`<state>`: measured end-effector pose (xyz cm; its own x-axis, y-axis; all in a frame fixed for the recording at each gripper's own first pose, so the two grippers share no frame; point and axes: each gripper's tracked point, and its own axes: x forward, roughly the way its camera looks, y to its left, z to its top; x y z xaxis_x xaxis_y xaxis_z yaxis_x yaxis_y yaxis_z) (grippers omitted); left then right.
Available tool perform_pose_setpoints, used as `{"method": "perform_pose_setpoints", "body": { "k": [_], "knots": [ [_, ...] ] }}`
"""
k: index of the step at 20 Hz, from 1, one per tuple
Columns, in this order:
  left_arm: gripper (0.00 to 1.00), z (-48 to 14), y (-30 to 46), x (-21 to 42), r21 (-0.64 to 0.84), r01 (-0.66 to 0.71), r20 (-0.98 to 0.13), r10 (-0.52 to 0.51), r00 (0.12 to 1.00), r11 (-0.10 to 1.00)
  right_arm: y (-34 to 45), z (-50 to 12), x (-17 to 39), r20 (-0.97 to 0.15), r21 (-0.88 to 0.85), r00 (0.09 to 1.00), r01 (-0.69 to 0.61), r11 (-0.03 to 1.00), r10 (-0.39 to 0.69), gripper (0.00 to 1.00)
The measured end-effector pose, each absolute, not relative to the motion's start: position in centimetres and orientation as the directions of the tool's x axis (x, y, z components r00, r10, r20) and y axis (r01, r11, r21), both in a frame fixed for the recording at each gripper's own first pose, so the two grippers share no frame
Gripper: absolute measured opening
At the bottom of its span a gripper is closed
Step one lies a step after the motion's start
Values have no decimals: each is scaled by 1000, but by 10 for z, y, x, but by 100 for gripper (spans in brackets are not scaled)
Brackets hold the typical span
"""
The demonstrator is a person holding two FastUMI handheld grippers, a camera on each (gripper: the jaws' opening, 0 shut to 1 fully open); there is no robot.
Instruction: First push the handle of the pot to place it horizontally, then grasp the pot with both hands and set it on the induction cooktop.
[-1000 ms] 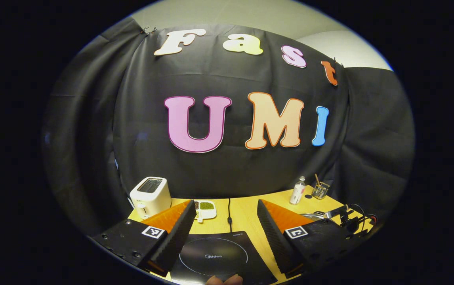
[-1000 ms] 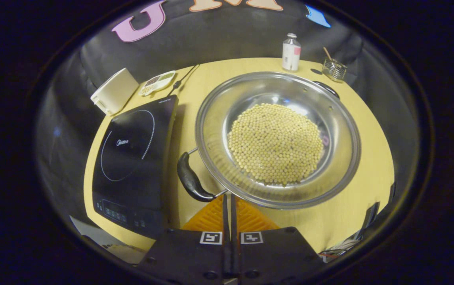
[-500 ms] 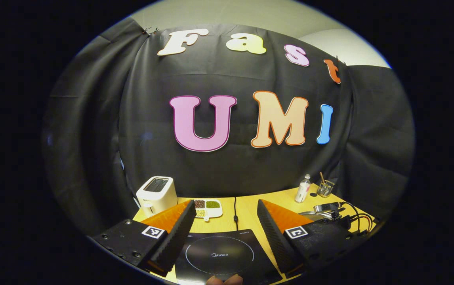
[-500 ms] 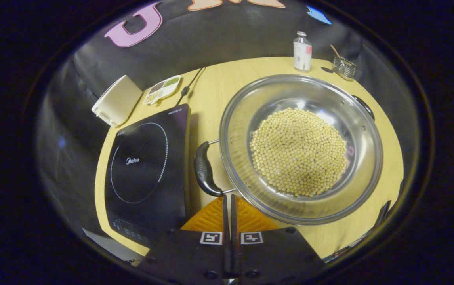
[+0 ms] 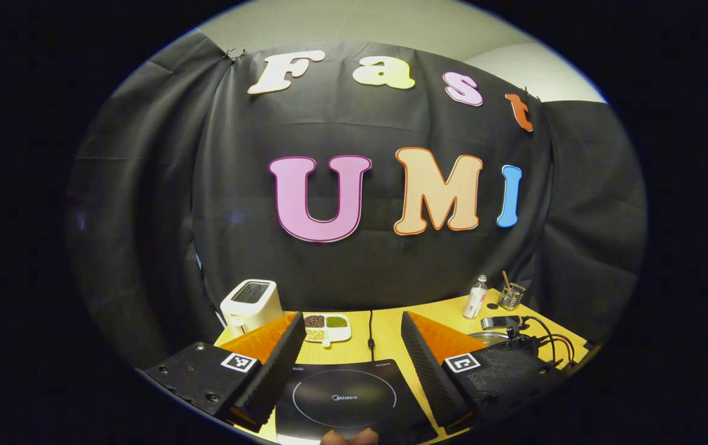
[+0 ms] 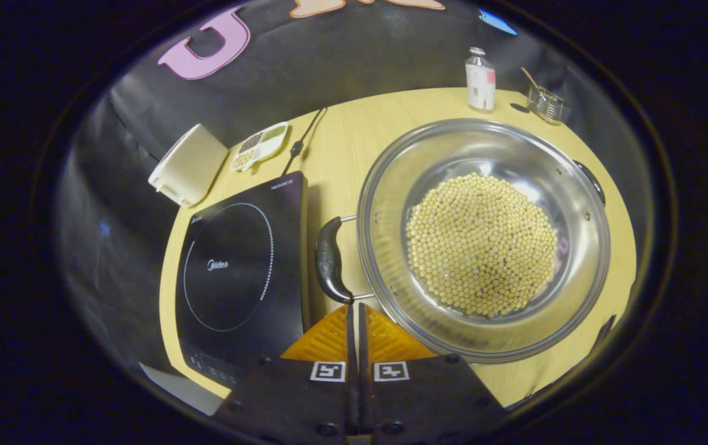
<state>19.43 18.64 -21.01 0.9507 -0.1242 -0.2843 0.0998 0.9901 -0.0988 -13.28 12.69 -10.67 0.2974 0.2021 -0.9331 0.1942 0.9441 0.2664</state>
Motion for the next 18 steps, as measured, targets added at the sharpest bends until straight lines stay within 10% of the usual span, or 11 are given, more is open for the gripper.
{"method": "perform_pose_setpoints", "body": {
  "k": [10, 11, 12, 15, 18],
  "knots": [
    [91, -248, 116, 187, -102, 182, -389, -207, 897, 978, 8, -47, -142, -874, 286, 453, 185, 940, 177, 3],
    [95, -255, 105, 186, -112, 184, -411, -215, 886, 976, -14, -47, -142, -879, 265, 450, 190, 945, 156, 16],
    [95, -262, 93, 186, -130, 184, -429, -223, 875, 974, -34, -48, -143, -881, 246, 454, 192, 950, 136, 5],
    [95, -293, 62, 185, -176, 165, -518, -234, 823, 971, -90, -49, -134, -880, 210, 465, 208, 955, 92, 46],
    [96, -321, 37, 188, -238, 108, -596, -234, 768, 965, -129, -56, -120, -876, 236, 471, 236, 943, 101, 63]
  ]
}}
